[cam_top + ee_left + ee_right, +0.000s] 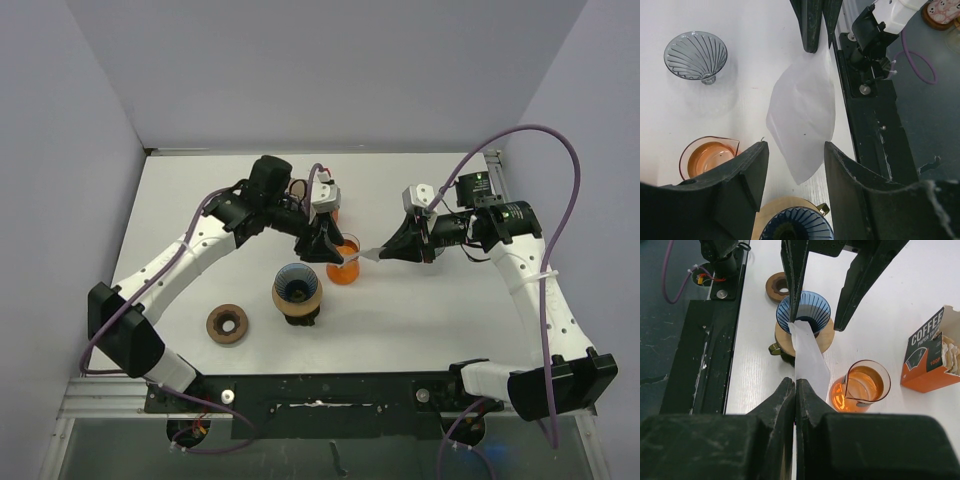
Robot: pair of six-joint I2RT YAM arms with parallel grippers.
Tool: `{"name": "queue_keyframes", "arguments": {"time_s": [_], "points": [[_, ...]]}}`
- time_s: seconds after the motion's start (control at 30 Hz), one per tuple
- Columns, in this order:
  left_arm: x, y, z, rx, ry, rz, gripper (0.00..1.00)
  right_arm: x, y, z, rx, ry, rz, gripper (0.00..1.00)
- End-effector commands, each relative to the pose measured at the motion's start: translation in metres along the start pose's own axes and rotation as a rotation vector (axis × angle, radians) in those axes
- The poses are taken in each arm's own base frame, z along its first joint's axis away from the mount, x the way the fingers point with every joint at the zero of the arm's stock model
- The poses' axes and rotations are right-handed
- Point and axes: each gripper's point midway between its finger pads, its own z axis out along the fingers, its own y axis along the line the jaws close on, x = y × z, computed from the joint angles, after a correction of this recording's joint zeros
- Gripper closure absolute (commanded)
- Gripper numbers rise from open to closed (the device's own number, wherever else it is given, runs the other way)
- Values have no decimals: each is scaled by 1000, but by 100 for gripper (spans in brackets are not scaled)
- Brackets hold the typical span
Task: Place the coffee filter in the dripper
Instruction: Place the coffee filter in the coffee dripper.
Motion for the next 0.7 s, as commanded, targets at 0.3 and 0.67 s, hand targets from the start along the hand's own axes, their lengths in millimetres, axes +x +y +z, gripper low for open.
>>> {"name": "queue_keyframes", "arguments": {"time_s": [0.3, 0.67], "points": [[-23, 8, 3, -48, -42, 44, 63, -13, 0, 2, -16, -45, -54, 100], [-32, 15, 0, -112, -70, 47, 67, -10, -1, 2, -8, -39, -48, 100]]}}
